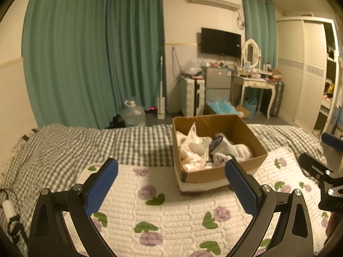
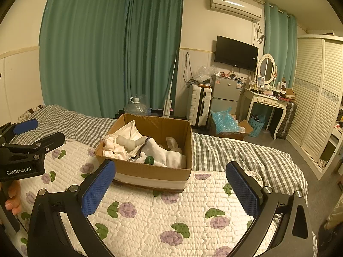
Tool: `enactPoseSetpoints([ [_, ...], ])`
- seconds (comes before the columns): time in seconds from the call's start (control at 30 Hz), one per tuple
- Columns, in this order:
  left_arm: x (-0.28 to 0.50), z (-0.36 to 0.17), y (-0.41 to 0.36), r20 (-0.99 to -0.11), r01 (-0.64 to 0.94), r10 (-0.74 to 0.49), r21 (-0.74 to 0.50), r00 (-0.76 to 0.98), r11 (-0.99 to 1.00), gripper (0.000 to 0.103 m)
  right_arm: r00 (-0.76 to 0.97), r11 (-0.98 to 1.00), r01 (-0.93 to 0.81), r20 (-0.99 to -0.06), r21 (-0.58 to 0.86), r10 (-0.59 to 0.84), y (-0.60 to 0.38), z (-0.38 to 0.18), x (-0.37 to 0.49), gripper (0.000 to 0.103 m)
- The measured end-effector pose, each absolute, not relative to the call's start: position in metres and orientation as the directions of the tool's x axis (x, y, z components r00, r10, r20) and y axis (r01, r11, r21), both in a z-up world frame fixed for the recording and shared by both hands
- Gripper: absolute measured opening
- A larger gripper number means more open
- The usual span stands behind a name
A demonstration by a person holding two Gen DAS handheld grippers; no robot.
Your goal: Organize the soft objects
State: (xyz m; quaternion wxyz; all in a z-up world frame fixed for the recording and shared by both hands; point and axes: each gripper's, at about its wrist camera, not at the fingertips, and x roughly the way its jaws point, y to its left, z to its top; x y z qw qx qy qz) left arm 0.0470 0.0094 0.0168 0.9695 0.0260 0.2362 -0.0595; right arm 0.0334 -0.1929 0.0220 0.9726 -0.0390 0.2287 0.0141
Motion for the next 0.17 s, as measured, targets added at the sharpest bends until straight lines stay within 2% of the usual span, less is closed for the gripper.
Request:
enactPoseSetpoints([
  [0.17, 0.0467, 0.015, 0.0074, -0.463, 0.13, -0.101, 0.03, 0.88, 0.991, 0.101, 0.895, 0.997, -0.045, -0.447, -0.068, 0.01, -0.1927, 0.021, 0.0331, 0.103],
])
